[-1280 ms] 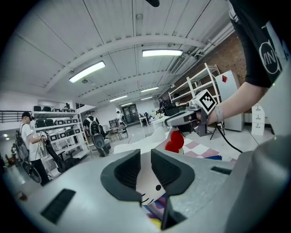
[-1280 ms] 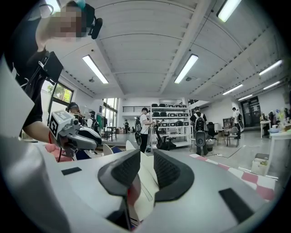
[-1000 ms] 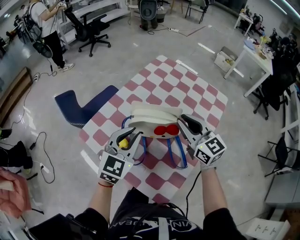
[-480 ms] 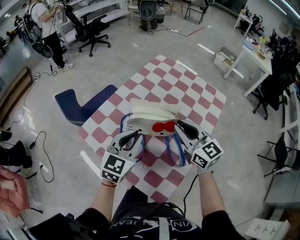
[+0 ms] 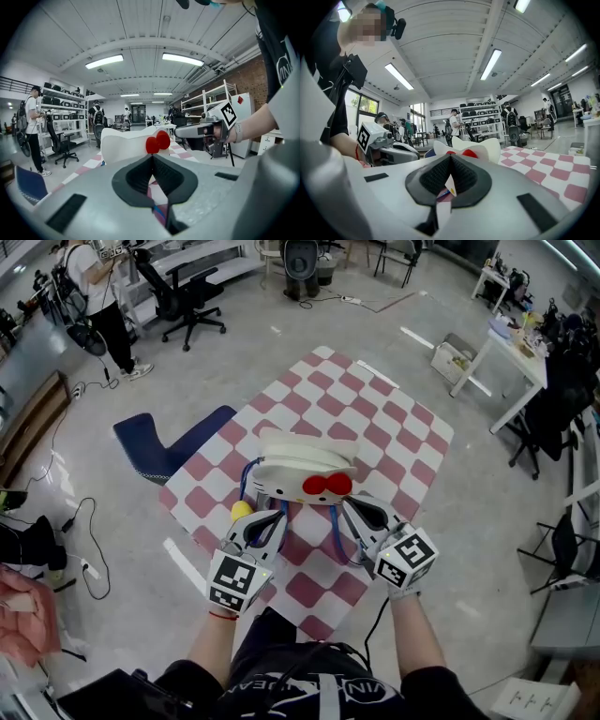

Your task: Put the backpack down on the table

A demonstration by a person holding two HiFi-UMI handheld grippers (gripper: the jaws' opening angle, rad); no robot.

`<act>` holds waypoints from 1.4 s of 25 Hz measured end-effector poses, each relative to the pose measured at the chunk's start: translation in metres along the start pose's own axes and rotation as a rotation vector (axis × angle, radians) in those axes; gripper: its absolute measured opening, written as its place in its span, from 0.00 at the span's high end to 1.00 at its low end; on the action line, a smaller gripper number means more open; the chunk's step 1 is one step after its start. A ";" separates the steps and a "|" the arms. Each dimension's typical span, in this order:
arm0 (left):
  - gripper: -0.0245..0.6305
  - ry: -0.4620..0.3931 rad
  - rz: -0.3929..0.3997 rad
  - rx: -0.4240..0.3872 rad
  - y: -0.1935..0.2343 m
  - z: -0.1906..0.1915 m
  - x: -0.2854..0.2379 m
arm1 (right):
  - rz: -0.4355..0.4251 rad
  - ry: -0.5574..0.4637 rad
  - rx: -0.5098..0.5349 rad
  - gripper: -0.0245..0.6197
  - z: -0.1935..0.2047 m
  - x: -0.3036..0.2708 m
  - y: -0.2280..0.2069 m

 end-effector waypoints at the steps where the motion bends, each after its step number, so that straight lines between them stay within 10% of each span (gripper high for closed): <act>1: 0.95 -0.002 -0.003 0.005 -0.002 0.001 0.002 | -0.006 0.007 0.001 0.96 0.001 0.001 0.005; 35: 0.95 -0.066 -0.119 0.184 -0.137 0.053 0.097 | -0.079 0.033 -0.081 0.96 0.027 0.118 0.145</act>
Point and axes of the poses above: the fingertips, and each gripper's own axes: x backward along the fingers, y to its left, z out of its underside, the point moved 6 cm from there along x, backward along the fingers, and after that the axes turned 7 degrees about x, right-handed, at the moved point
